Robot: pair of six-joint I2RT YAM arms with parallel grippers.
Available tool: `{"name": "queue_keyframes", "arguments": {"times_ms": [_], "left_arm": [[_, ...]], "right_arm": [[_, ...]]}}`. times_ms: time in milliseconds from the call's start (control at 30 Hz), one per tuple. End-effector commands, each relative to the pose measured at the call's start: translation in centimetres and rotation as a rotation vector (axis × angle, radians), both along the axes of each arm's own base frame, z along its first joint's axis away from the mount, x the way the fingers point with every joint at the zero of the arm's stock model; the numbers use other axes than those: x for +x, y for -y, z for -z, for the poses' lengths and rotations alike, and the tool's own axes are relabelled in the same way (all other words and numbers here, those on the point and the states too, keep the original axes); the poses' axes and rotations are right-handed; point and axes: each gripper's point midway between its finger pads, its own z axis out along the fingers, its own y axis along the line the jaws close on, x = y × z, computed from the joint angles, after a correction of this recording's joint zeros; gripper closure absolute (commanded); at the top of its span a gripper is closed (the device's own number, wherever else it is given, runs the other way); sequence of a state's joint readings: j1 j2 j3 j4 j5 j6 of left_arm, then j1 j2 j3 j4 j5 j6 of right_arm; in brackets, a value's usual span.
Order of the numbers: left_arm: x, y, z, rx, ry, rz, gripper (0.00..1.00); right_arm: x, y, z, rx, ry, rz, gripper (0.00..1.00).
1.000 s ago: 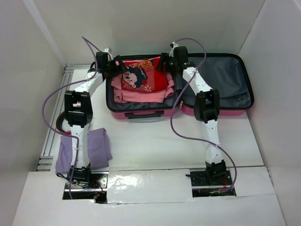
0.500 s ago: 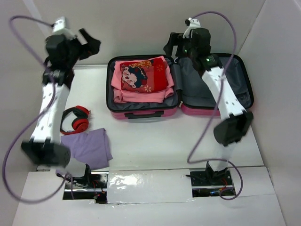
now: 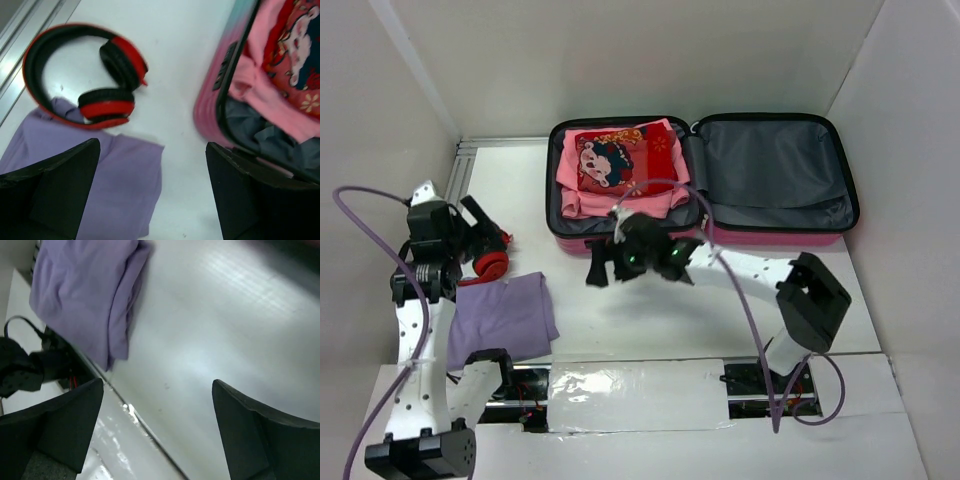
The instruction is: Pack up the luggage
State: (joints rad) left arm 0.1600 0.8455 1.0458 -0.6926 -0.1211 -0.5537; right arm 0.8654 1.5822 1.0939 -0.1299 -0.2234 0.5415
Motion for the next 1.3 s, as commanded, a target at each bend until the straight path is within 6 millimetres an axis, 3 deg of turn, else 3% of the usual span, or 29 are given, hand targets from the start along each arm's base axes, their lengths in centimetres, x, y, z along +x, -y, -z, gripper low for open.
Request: {"name": "queue_keyframes", "arguments": {"times_ms": [0, 33, 100, 133, 167, 233, 267, 333, 467, 533, 567, 633, 700, 767, 833, 867, 900, 933, 967, 1067, 1167, 1267], "left_arm": [[-2.8, -0.5, -0.8, 0.013, 0.023, -0.047, 0.0], [-3.3, -0.2, -0.9, 0.008, 0.026, -0.039, 0.0], [-4.2, 0.3, -1.6, 0.004, 0.062, -0.022, 0.0], [-4.8, 0.4, -1.9, 0.011, 0.06, -0.017, 0.0], [-5.2, 0.4, -2.0, 0.02, 0.061, -0.013, 0.0], [-6.1, 0.6, -3.2, 0.028, 0.111, -0.013, 0.0], [-6.4, 0.3, -3.0, 0.044, 0.11, -0.02, 0.0], [-6.9, 0.4, -3.4, 0.057, 0.133, -0.016, 0.0], [-7.2, 0.6, -3.4, 0.062, 0.132, -0.003, 0.0], [-7.3, 0.6, -3.5, 0.063, 0.141, -0.003, 0.0], [-7.3, 0.6, -3.5, 0.071, 0.139, 0.001, 0.0], [-7.3, 0.6, -3.5, 0.071, 0.139, 0.001, 0.0], [-7.4, 0.4, -3.5, 0.076, 0.137, -0.008, 0.0], [-7.4, 0.2, -3.5, 0.081, 0.136, -0.017, 0.0], [-7.4, 0.0, -3.1, 0.085, 0.126, -0.028, 0.0], [-7.4, 0.0, -3.1, 0.085, 0.126, -0.028, 0.0], [-7.4, 0.0, -3.1, 0.085, 0.126, -0.028, 0.0], [-7.4, 0.0, -3.1, 0.085, 0.126, -0.028, 0.0], [-7.4, 0.1, -2.8, 0.083, 0.117, -0.019, 0.0], [-6.9, 0.7, -2.2, 0.079, 0.113, 0.025, 0.0], [-6.5, 1.7, -2.2, 0.067, 0.116, 0.091, 0.0], [-5.7, 2.9, -1.9, 0.032, 0.128, 0.159, 0.0]], "right_arm": [[-0.8, -4.7, -3.6, 0.195, 0.068, 0.079, 0.05], [-1.2, -5.6, -1.7, 0.188, 0.038, 0.075, 0.08], [-2.4, -7.8, -1.1, 0.25, 0.001, 0.048, 0.12], [-2.2, -8.6, 0.8, 0.236, -0.027, 0.044, 0.12], [-2.6, -9.6, 1.3, 0.244, -0.033, 0.032, 0.12], [-3.2, -11.9, 1.7, 0.256, -0.022, 0.01, 0.05], [-2.9, -12.4, 4.0, 0.224, -0.039, 0.013, 0.04], [-3.8, -14.0, 4.6, 0.244, -0.057, -0.012, 0.01], [-3.4, -15.4, 6.3, 0.262, -0.053, -0.004, 0.01], [-3.4, -16.7, 5.8, 0.278, -0.053, -0.041, 0.01], [-3.3, -17.0, 7.1, 0.257, -0.064, -0.039, 0.01], [-3.7, -18.1, 7.2, 0.26, -0.069, -0.06, 0.01], [-3.8, -18.6, 8.8, 0.222, -0.083, -0.054, 0.03], [-3.5, -18.2, 11.0, 0.169, -0.096, -0.03, 0.09], [-3.3, -17.7, 11.6, 0.153, -0.109, 0.007, 0.21], [-3.1, -16.6, 13.0, 0.122, -0.123, 0.021, 0.28], [-3.3, -15.9, 14.0, 0.105, -0.145, 0.045, 0.36], [-2.5, -13.9, 15.2, 0.083, -0.155, 0.077, 0.53], [-1.7, -14.0, 14.2, 0.11, -0.156, 0.095, 0.61], [-1.2, -10.0, 15.1, 0.076, -0.187, 0.145, 0.89], [-1.7, -5.6, 13.7, 0.029, -0.156, 0.179, 0.98], [-1.5, -2.0, 13.1, -0.043, -0.123, 0.233, 0.98]]}}
